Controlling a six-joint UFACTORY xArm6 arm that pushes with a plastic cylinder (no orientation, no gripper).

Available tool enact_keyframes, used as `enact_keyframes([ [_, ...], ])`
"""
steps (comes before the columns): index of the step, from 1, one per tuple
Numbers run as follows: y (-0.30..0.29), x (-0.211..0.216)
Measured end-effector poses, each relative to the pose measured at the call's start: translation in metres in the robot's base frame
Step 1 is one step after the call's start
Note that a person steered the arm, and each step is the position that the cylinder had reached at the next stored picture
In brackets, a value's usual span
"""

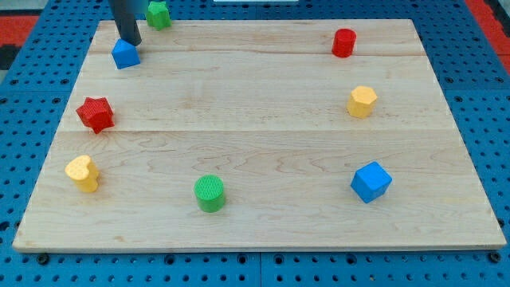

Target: Locate the arm at the top left of the red circle

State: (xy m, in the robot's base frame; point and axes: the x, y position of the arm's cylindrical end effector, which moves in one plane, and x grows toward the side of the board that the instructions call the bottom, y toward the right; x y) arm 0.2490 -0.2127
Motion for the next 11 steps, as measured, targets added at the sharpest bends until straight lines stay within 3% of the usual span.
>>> enact_keyframes([
  [2, 0.000, 0.046],
  [4, 0.026, 0.028],
  [6, 0.125, -0.001],
  [7, 0.221, -0.004],
  [8, 0.295, -0.055],
  [9, 0.310, -0.055],
  [11, 0.452, -0.042],
])
